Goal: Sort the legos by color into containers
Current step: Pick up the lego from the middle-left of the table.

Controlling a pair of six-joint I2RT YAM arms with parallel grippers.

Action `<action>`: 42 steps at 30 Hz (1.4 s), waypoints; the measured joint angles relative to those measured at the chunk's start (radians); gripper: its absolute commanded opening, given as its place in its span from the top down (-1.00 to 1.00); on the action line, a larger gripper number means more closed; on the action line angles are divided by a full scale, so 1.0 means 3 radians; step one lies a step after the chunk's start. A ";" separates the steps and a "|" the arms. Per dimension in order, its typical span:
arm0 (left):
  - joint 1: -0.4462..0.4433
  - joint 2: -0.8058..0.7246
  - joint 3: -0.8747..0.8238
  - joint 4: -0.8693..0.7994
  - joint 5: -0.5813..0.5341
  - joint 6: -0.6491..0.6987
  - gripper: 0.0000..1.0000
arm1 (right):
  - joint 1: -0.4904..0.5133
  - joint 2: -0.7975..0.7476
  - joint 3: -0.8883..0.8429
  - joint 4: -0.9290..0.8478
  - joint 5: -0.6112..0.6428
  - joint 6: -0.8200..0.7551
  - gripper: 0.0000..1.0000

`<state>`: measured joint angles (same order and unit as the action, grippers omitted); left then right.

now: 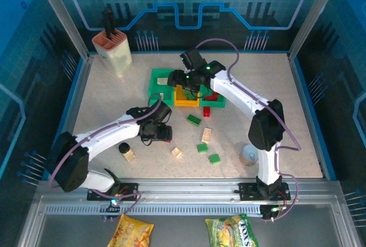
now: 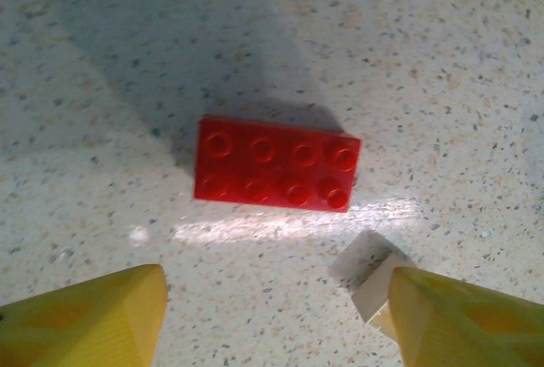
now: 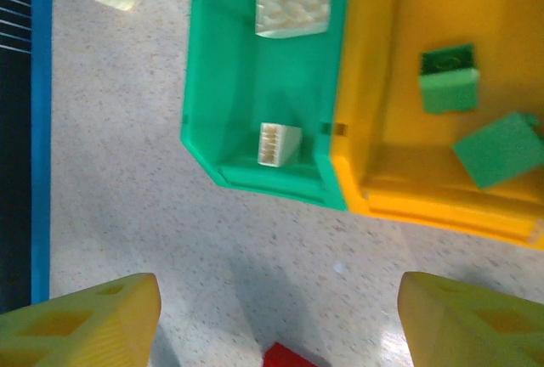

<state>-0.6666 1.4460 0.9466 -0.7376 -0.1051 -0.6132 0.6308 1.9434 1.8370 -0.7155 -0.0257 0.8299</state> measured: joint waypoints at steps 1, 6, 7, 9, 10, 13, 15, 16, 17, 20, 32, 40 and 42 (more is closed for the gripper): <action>-0.0036 0.0090 0.0067 -0.0022 -0.0014 0.0017 -0.59 | -0.0033 -0.0090 -0.0116 0.0023 0.0006 0.0000 -0.49; -0.0117 0.0390 0.0267 -0.0094 -0.0088 0.0053 -0.86 | -0.0244 -0.0573 -0.0655 0.0099 0.0085 -0.0011 -0.49; -0.0120 0.0423 0.0285 -0.0106 -0.0100 0.0056 -0.88 | -0.0290 -0.0674 -0.0753 0.0099 0.0099 -0.0013 -0.49; -0.0120 0.0481 0.0317 -0.0134 -0.0125 0.0061 -0.89 | -0.0375 -0.0874 -0.0954 0.0117 0.0142 -0.0019 -0.49; -0.0120 0.0509 0.0328 -0.0142 -0.0135 0.0069 -0.90 | -0.0415 -0.0969 -0.1048 0.0120 0.0164 -0.0027 -0.49; -0.0118 0.0577 0.0351 -0.0153 -0.0148 0.0098 -0.88 | -0.0488 -0.1214 -0.1277 0.0094 0.0258 -0.0052 -0.49; -0.0102 0.0631 0.0369 -0.0145 -0.0149 0.0132 -0.86 | -0.0496 -0.1348 -0.1408 0.0069 0.0320 -0.0071 -0.49; -0.0090 0.0656 0.0371 -0.0141 -0.0148 0.0146 -0.85 | -0.0496 -0.1423 -0.1481 0.0057 0.0345 -0.0078 -0.49; -0.0072 0.0683 0.0371 -0.0139 -0.0142 0.0159 -0.84 | -0.0497 -0.1483 -0.1548 0.0050 0.0364 -0.0086 -0.49; 0.0006 0.0774 0.0371 -0.0127 -0.0104 0.0223 -0.81 | -0.0509 -0.1621 -0.1712 -0.0004 0.0413 -0.0086 -0.49; 0.0109 0.1008 0.0371 -0.0010 0.0045 0.0388 -0.64 | -0.0521 -0.1825 -0.1939 -0.0150 0.0498 -0.0086 -0.48; 0.0109 0.1022 0.0371 0.0046 0.0081 0.0397 -0.47 | -0.0521 -0.1835 -0.1960 -0.0177 0.0500 -0.0088 -0.47; 0.0113 0.1021 0.0371 0.0046 0.0081 0.0397 -0.42 | -0.0521 -0.1835 -0.1960 -0.0181 0.0500 -0.0088 -0.47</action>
<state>-0.6327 1.7523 1.0580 -0.7238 -0.0807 -0.4942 0.4744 1.3930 1.2491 -0.7696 0.1242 0.8036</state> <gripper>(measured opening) 0.731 0.736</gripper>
